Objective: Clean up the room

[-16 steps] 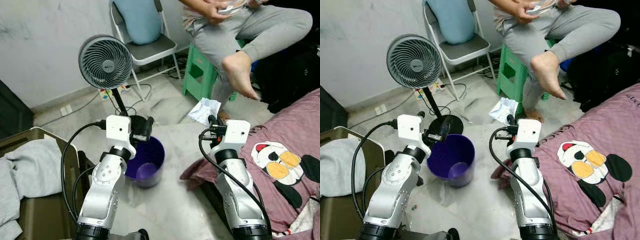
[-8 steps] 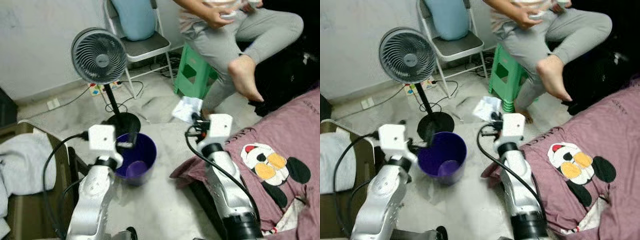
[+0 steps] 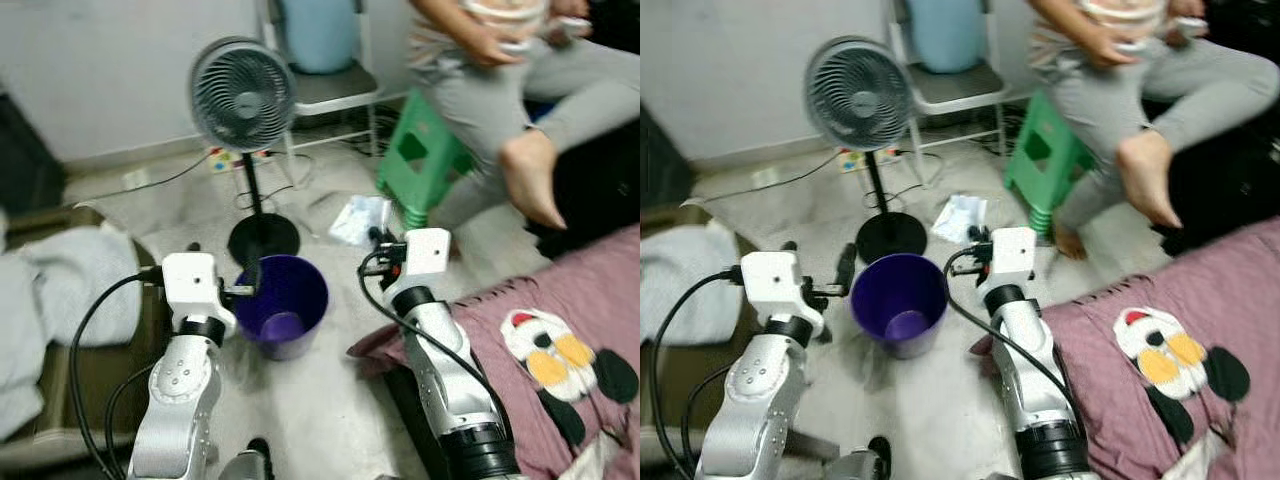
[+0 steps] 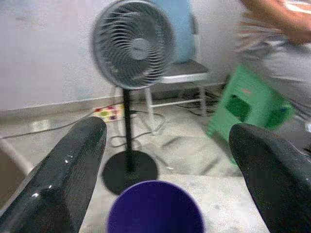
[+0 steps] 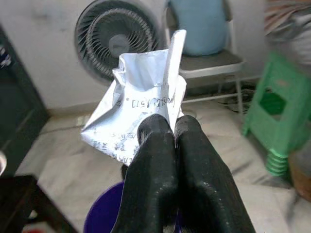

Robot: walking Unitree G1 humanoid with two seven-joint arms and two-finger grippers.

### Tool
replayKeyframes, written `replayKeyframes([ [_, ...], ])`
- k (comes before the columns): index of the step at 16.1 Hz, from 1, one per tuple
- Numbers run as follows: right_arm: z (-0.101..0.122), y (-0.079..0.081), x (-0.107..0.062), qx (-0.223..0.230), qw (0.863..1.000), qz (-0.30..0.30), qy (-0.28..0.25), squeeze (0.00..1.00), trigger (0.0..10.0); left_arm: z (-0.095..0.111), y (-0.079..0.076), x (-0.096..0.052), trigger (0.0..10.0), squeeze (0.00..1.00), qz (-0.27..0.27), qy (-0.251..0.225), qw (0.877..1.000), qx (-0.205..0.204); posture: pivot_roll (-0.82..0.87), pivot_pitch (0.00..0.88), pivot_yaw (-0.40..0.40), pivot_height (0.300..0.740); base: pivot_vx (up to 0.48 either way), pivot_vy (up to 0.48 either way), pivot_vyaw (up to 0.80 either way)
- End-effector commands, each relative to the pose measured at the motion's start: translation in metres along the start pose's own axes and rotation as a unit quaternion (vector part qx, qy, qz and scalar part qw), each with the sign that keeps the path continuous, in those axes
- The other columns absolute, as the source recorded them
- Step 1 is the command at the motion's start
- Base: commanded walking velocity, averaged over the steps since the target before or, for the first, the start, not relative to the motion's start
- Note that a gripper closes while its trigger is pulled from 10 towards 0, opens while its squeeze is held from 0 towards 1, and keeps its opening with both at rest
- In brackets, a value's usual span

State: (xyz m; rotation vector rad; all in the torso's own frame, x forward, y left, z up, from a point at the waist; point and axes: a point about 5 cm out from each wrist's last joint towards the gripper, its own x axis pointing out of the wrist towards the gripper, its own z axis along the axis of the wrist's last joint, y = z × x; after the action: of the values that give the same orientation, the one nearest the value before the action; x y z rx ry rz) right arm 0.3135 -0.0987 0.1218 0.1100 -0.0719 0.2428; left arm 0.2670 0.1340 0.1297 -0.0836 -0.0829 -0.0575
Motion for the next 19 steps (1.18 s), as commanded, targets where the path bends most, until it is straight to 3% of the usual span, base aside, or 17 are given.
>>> replayKeyframes([
  [1, 0.0014, -0.0022, -0.0015, -0.003, 1.000, 0.001, 0.001, 0.00, 10.0, 0.0008, -0.0002, -0.0016, 10.0, 0.00, 0.005, 0.001, 1.000, -0.002, -0.02, 0.194, -0.040, 0.740, 0.000, 0.000, 0.80],
  [7, 0.0003, -0.0020, -0.0055, -0.010, 1.000, 0.009, 0.010, 0.00, 10.0, 0.0034, -0.0032, -0.0048, 10.0, 0.00, -0.003, -0.003, 1.000, -0.009, -0.03, 0.214, -0.059, 0.740, 0.000, 0.000, 0.75],
  [19, 0.0019, -0.0015, 0.0005, -0.019, 1.000, 0.013, 0.011, 0.00, 10.0, 0.0081, -0.0066, -0.0008, 10.0, 0.00, -0.033, -0.014, 0.999, -0.015, -0.02, 0.190, -0.056, 0.740, 0.022, 0.000, 0.00],
])
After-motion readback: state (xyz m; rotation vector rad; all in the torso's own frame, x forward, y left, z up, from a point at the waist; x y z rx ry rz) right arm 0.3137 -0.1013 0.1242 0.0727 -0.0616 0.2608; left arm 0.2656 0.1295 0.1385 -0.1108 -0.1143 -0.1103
